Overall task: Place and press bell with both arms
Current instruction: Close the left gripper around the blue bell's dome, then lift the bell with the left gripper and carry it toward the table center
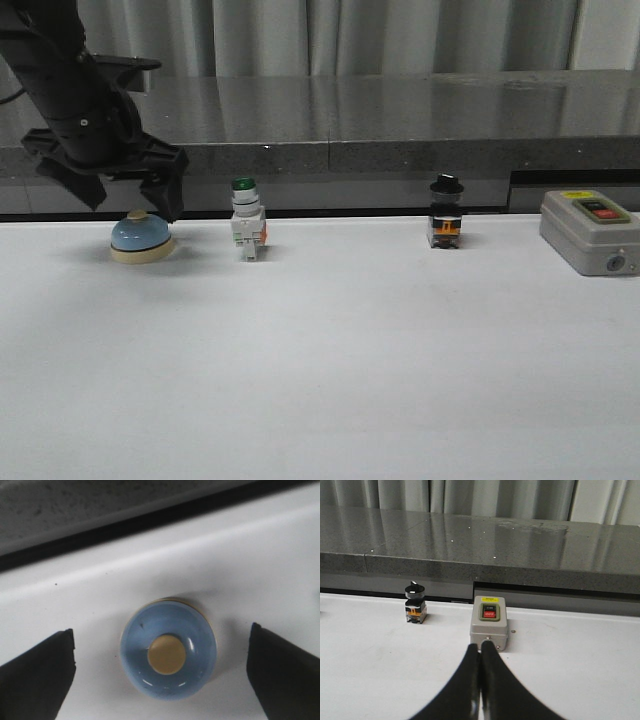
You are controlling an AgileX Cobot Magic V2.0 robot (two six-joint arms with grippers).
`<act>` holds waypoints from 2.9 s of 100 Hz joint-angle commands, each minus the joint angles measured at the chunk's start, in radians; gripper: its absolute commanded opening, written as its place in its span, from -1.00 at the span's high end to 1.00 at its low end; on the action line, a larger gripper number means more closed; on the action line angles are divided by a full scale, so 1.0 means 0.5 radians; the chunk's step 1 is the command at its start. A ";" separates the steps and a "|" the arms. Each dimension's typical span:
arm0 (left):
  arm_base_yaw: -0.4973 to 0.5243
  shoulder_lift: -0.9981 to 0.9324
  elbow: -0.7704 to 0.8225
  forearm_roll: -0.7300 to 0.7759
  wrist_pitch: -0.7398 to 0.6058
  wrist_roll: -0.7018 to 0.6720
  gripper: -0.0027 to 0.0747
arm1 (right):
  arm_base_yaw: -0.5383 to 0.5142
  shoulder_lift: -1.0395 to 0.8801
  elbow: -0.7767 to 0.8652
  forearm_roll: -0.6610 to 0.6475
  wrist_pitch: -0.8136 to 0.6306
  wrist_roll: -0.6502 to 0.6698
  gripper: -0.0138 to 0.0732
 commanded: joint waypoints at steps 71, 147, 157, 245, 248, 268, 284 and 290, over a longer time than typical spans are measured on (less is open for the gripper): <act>0.023 -0.043 -0.057 -0.064 -0.192 0.303 -0.77 | -0.012 -0.033 -0.031 -0.019 -0.170 -0.007 0.82; 0.023 0.080 -0.065 -0.146 -0.081 0.462 0.28 | -0.012 -0.033 -0.031 -0.019 -0.170 -0.007 0.82; 0.023 0.066 -0.065 -0.146 -0.074 0.462 0.52 | -0.012 -0.033 -0.031 -0.019 -0.170 -0.007 0.82; 0.172 -0.925 0.295 -0.446 0.354 0.467 0.59 | -0.012 -0.033 -0.031 -0.019 -0.170 -0.007 0.82; 0.148 -0.972 0.340 -0.446 0.354 0.486 0.59 | -0.012 -0.033 -0.031 -0.019 -0.170 -0.007 0.82; -0.093 -1.130 0.451 -0.446 0.354 0.568 0.59 | -0.012 -0.033 -0.031 -0.019 -0.170 -0.007 0.82; -0.339 -1.074 0.451 -0.446 0.311 0.608 0.59 | -0.012 -0.033 -0.031 -0.019 -0.170 -0.007 0.82; -0.434 -1.044 0.451 -0.446 0.244 0.611 0.59 | -0.012 -0.033 -0.031 -0.019 -0.170 -0.007 0.82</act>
